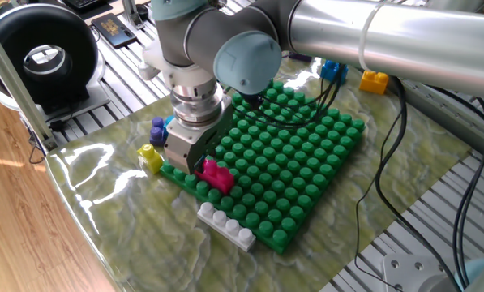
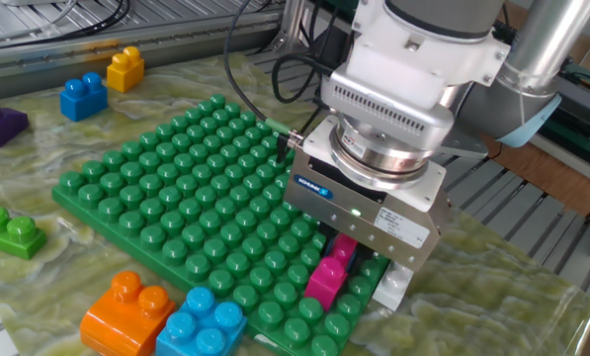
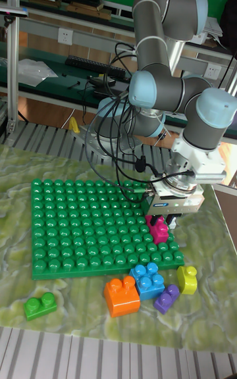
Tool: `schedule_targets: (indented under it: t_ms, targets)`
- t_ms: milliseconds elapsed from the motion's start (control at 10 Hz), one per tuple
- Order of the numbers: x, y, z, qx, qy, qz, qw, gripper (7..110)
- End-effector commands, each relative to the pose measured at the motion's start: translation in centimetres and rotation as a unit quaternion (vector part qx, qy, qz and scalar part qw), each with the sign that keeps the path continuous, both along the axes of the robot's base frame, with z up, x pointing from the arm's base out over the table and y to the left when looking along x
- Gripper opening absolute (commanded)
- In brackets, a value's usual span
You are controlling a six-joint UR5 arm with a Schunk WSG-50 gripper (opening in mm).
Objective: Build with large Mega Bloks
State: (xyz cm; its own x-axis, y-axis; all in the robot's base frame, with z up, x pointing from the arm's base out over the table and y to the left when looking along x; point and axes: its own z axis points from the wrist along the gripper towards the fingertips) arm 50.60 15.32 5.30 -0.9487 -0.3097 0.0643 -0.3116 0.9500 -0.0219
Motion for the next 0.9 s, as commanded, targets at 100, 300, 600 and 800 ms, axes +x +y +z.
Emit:
schedule_targets:
  t_ms: [100, 300, 600, 800]
  targets:
    - [0.0, -0.1, 1.0, 0.009, 0.007, 0.071, 0.9974, 44]
    - [0.6, 1.5, 3.2, 0.038, 0.008, 0.143, 0.9890, 66]
    - [2.7, 4.2, 5.4, 0.051, -0.023, 0.367, 0.9287, 44]
    - [2.4, 6.6, 6.5, 0.070, -0.038, 0.382, 0.9207, 44]
